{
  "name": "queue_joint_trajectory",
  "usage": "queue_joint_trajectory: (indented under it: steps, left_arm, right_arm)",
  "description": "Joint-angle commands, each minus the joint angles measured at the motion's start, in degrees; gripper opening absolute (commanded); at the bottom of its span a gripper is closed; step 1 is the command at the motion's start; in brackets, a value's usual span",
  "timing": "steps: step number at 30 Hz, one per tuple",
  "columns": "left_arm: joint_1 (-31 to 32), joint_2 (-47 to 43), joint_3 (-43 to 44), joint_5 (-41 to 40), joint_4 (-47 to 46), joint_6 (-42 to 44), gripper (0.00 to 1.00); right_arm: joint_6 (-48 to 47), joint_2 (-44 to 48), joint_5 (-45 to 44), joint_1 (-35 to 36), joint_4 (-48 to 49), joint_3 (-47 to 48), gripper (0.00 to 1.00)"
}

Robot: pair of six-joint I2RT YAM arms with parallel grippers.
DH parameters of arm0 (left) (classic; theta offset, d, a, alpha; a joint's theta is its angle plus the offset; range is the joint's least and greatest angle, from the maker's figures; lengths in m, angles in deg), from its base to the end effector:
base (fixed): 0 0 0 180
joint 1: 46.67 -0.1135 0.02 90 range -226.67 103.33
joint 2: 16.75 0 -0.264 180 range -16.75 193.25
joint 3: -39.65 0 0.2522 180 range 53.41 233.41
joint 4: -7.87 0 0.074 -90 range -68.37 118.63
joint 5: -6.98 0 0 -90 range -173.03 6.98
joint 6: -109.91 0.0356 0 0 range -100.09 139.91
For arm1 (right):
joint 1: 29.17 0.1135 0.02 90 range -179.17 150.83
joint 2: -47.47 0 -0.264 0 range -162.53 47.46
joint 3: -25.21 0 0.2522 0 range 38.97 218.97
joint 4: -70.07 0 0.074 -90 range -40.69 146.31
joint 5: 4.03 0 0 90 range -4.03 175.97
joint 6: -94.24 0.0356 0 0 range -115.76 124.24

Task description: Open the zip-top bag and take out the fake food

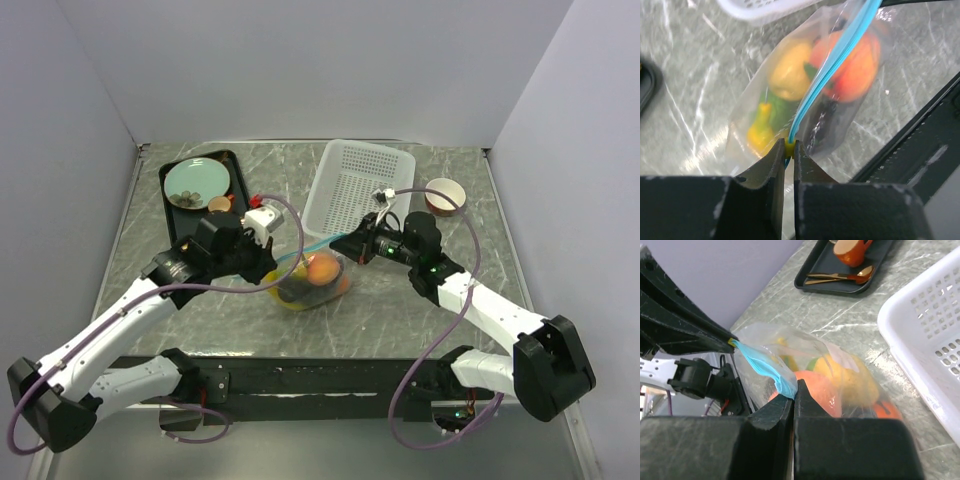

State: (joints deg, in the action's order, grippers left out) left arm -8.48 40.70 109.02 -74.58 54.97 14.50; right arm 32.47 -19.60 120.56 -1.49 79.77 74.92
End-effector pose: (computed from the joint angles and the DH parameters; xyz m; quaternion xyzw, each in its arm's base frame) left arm 0.1650 -0.1364 0.3252 0.2823 0.8398 -0.2312 0.4020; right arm 0.2211 0.1388 0.2676 -0.1923 0.7197 0.4923 0.4503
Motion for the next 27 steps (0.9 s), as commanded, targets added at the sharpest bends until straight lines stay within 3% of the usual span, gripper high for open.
queue_joint_trajectory:
  steps: [1, 7, 20, 24, 25, 27]
  left_arm:
    - [-1.1, -3.7, 0.0, -5.6, 6.8, -7.0, 0.12]
    - [-1.2, -3.0, 4.0, -7.7, 13.6, -13.1, 0.09]
    - [-1.2, -7.4, 2.8, -7.2, 21.4, -18.6, 0.10]
    - [-1.2, -7.7, 3.0, -4.6, 20.4, -18.0, 0.21]
    - [-1.2, -7.4, 3.4, -4.1, 20.3, -17.6, 0.32]
    - [-1.2, -7.0, 5.1, -2.6, 19.8, -16.7, 0.41]
  right_arm:
    - [1.7, 1.9, -5.0, -2.3, 4.7, -0.3, 0.00]
    - [3.1, 2.4, -5.1, -5.3, 4.8, 0.5, 0.00]
    - [6.0, 1.4, -0.8, -9.8, 8.4, -0.8, 0.00]
    - [6.7, 0.5, 1.1, -9.8, 10.7, -1.0, 0.00]
    - [6.9, 0.4, 2.2, -9.8, 11.2, -1.1, 0.00]
    - [7.1, 0.0, 3.2, -9.8, 12.1, -1.3, 0.00]
